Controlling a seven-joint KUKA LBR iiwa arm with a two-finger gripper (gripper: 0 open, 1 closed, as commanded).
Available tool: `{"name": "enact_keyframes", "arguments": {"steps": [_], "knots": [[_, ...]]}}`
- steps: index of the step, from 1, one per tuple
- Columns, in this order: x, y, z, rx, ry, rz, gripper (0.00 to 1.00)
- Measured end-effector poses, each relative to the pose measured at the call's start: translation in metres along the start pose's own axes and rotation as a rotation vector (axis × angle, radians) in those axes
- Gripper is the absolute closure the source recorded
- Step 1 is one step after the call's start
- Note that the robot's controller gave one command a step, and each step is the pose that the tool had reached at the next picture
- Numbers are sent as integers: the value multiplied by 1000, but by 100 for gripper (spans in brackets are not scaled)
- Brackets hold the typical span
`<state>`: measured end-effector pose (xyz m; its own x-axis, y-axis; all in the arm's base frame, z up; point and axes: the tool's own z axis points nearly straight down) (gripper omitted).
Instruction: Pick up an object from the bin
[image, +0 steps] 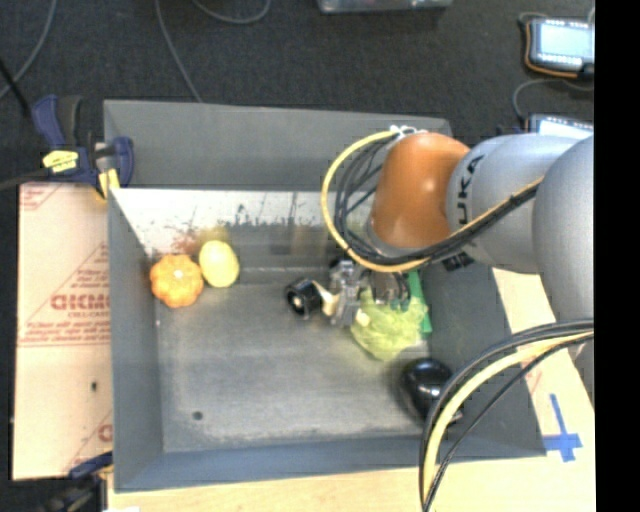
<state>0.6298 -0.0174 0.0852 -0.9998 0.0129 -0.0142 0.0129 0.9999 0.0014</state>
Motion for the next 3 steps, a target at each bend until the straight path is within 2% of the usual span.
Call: {"name": "enact_keyframes", "arguments": {"steps": [1,2,3], "knots": [[-7,2,-94,-1,-3,5,100],[-7,2,-94,-1,-3,6,100],[-7,1,-152,-1,0,12,100]]}}
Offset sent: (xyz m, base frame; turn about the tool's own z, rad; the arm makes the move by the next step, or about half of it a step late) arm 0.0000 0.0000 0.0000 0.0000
